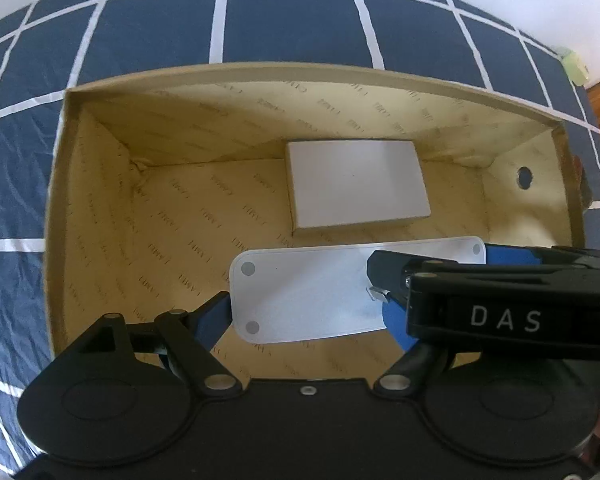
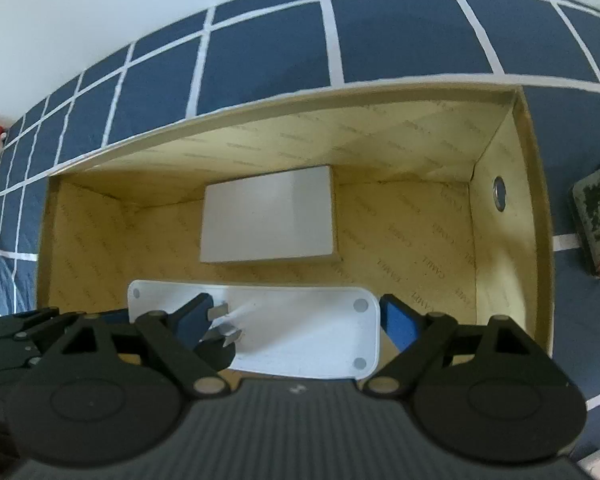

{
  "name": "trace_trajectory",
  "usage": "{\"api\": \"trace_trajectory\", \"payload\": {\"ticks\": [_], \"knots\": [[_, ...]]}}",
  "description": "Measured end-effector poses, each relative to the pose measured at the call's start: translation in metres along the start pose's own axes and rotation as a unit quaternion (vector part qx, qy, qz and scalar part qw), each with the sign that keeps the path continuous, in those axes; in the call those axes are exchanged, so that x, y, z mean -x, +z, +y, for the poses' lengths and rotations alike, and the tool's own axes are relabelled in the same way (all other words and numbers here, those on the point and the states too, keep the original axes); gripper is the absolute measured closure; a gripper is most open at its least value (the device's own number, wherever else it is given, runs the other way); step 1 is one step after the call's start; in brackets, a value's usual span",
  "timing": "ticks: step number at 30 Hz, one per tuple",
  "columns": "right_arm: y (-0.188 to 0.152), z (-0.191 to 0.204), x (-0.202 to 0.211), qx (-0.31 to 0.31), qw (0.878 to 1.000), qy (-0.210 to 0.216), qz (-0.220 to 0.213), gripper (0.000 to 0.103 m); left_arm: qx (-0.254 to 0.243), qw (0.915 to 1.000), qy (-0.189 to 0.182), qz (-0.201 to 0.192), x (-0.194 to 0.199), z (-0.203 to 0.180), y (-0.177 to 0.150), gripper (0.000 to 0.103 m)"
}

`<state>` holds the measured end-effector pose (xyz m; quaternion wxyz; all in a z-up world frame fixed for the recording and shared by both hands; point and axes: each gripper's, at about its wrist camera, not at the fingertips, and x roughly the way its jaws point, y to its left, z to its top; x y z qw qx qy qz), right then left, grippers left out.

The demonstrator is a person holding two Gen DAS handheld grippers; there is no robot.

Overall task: Organize objects
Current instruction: 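Lower the white plug plate into the box and open the right gripper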

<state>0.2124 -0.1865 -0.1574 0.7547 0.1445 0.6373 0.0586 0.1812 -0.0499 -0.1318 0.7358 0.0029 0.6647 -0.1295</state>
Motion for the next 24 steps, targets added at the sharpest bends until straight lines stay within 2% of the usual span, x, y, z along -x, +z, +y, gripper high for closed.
{"api": "trace_trajectory", "payload": {"ticks": [10,24], "knots": [[0.007,0.001,-0.020,0.006,1.000,-0.011,0.015,0.014,0.010,0.9997,-0.012,0.018,-0.019,0.011,0.008,0.023],[0.017,0.002,-0.029,0.000,1.000,-0.018,0.023,0.014,0.018,0.9994,-0.020,0.024,-0.024,0.023,0.013,0.022]]}}
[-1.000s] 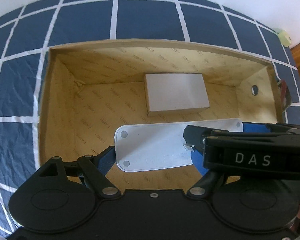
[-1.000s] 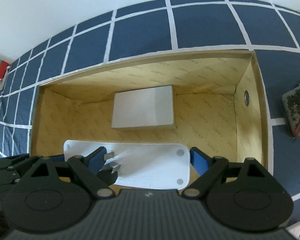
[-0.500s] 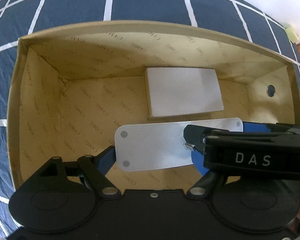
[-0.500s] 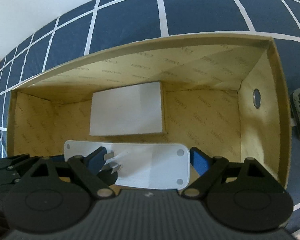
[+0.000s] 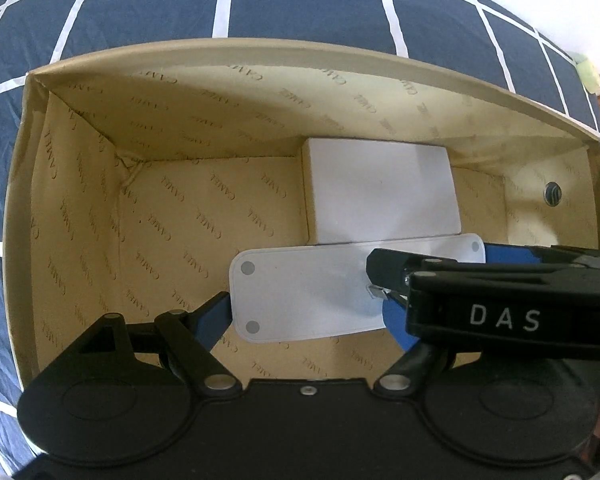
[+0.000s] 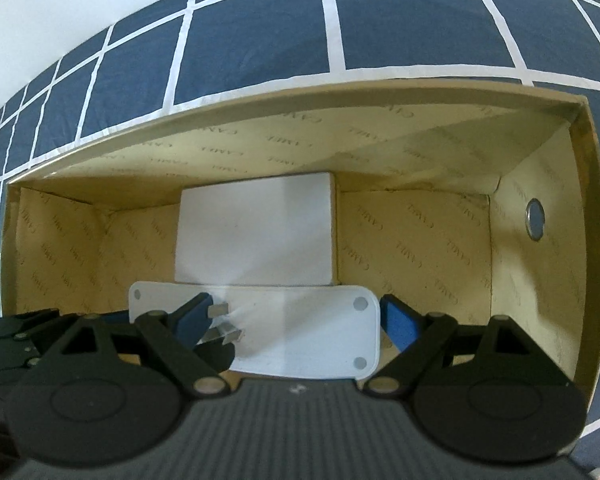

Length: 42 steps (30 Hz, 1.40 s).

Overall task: Organize objects
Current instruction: 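Lower the white plug plate into the box and open the right gripper, then raise the open right gripper out of the box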

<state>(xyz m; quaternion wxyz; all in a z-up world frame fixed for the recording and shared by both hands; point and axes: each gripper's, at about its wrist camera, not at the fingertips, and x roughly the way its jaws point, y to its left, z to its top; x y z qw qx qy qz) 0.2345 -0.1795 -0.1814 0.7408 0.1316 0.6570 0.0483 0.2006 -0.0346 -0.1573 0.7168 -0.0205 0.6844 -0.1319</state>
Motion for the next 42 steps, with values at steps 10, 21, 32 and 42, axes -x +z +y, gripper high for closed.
{"api": "trace_trajectory", "payload": {"ticks": [10,21,32,42], "knots": [[0.003,-0.001,-0.002,-0.009,1.000,0.001,0.005,0.013,0.003,1.0000,0.001,0.004,-0.003,-0.004,0.005,0.022],[0.002,-0.001,0.001,-0.018,1.000,0.002,-0.005,0.012,0.007,0.9999,0.008,-0.009,0.003,-0.005,0.006,0.021],[-0.011,0.011,0.034,0.005,0.999,0.000,-0.035,0.012,0.009,0.9991,0.007,-0.042,0.035,-0.013,-0.014,0.017],[-0.035,0.011,0.090,0.017,0.996,0.014,-0.084,0.003,0.000,0.9969,0.012,-0.078,0.073,-0.029,-0.041,0.012]]}}
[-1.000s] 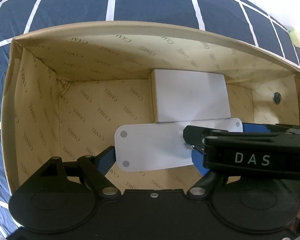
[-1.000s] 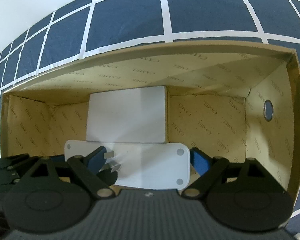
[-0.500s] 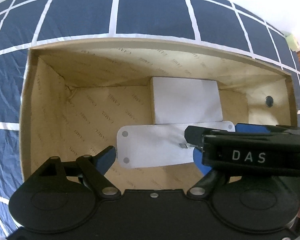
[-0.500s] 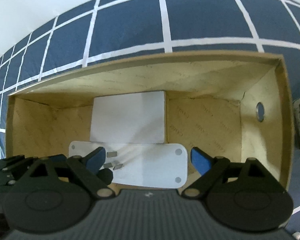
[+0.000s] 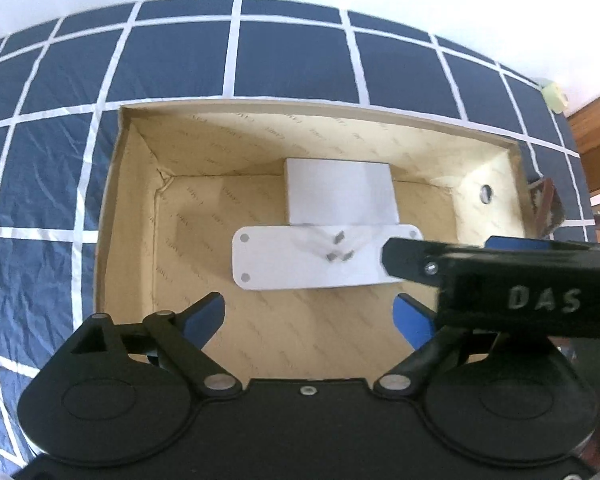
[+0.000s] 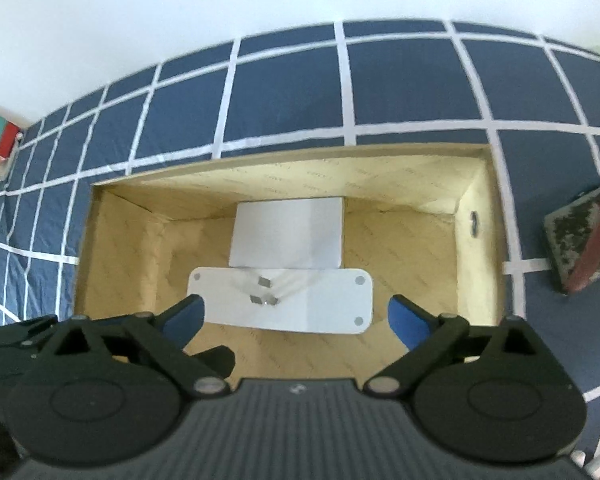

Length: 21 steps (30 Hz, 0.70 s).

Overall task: Organize objects
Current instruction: 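Raise the open right gripper out of the box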

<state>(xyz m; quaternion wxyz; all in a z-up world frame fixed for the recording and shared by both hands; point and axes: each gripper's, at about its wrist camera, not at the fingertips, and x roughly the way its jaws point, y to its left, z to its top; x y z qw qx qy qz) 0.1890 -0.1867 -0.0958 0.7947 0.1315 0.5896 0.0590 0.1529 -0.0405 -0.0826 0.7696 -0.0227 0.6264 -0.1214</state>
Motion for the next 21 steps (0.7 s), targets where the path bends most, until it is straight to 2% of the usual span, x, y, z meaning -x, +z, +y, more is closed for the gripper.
{"api": "trace_trajectory", "payload": {"ticks": [3,7,11,21], "knots": [[-0.010,-0.005,0.022,-0.005,1.000,0.002,-0.014,0.000,-0.010,0.9999,0.002,-0.013,0.015,-0.010,-0.012,0.008],[-0.027,-0.009,0.049,-0.007,1.000,0.005,-0.029,0.000,-0.023,0.9995,0.002,-0.024,0.032,-0.024,-0.027,0.007],[-0.048,-0.016,0.073,-0.015,0.999,0.007,-0.044,0.000,-0.033,0.9989,0.012,-0.032,0.046,-0.036,-0.044,0.000],[-0.081,-0.053,0.119,-0.027,0.997,0.017,-0.076,0.000,-0.064,0.9961,0.040,-0.044,0.069,-0.072,-0.073,0.000]]}}
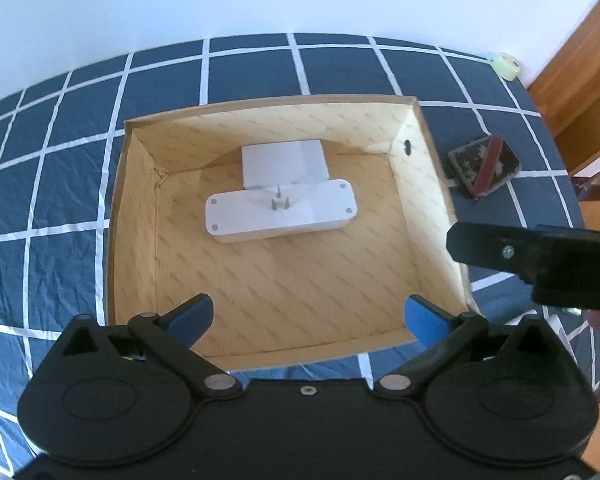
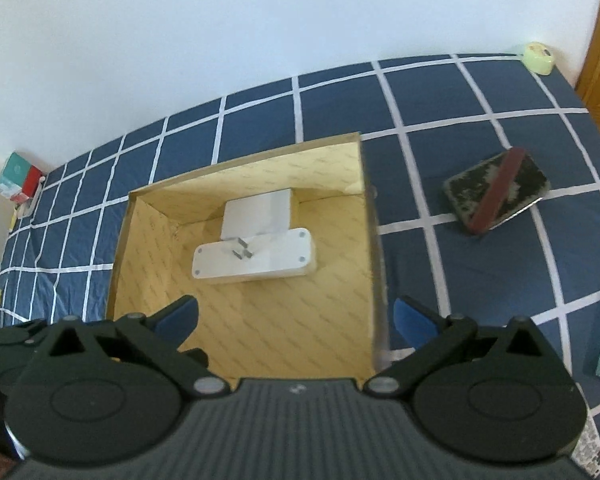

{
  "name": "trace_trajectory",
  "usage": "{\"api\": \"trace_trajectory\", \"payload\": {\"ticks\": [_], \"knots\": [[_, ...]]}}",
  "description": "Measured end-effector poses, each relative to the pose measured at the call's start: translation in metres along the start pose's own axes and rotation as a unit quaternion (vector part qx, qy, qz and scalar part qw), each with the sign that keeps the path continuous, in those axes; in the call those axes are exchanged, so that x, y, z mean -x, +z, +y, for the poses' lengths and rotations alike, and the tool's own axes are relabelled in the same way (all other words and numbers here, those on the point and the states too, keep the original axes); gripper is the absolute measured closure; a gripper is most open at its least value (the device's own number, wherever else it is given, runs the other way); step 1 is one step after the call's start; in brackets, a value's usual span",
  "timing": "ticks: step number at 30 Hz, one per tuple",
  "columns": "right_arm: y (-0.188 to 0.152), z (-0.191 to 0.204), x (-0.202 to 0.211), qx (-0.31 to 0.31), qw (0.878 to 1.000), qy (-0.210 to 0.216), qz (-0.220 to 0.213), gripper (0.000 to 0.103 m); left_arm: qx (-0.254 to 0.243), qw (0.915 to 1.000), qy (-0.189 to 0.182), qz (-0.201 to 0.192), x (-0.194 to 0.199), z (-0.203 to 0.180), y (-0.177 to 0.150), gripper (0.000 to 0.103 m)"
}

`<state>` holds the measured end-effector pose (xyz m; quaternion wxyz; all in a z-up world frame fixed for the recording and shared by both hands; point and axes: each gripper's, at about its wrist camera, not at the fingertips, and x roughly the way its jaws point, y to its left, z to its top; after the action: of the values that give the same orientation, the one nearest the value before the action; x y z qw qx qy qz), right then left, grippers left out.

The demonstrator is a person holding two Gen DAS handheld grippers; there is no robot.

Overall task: Organize objects
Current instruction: 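Raise the open right gripper out of the box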

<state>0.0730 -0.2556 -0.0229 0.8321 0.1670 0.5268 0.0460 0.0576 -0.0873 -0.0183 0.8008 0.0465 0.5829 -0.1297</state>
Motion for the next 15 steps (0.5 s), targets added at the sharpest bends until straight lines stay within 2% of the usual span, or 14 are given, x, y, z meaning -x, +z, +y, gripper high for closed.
{"api": "trace_trajectory", "payload": {"ticks": [15], "knots": [[0.007,-0.082,0.060,0.018,1.000,0.001,-0.014,0.000,0.015,0.9997,0.018,-0.009,0.013,-0.093,-0.007,0.000]]}}
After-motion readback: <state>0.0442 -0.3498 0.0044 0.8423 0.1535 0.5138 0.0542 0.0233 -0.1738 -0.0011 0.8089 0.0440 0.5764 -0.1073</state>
